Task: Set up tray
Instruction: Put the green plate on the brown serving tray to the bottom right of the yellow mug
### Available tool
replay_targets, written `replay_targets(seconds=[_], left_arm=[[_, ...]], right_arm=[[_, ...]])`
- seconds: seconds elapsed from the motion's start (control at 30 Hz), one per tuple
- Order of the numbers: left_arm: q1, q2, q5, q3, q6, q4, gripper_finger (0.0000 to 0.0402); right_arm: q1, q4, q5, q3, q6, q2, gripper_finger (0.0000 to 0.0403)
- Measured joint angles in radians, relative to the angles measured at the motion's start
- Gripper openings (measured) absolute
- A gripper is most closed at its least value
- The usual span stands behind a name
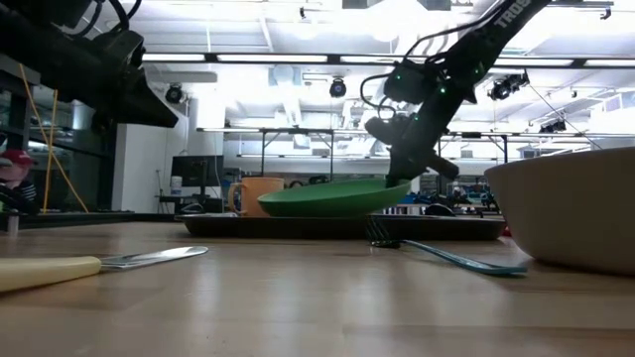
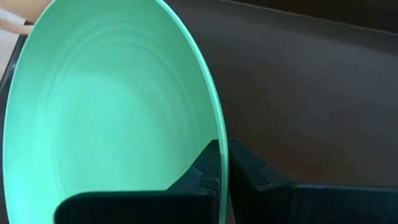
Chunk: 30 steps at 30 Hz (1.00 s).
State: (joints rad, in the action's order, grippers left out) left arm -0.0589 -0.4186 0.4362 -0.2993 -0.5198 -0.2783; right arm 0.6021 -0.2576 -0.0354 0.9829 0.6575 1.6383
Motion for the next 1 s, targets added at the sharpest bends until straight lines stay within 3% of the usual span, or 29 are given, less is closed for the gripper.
replay_targets(seconds=[1.0], left_arm=[[0.0,0.0,-0.012,-0.001,0.016,0.0,0.0076]], right_arm=[[0.006,0.024,-0.005,0.0,-0.01,0.089,0.0]])
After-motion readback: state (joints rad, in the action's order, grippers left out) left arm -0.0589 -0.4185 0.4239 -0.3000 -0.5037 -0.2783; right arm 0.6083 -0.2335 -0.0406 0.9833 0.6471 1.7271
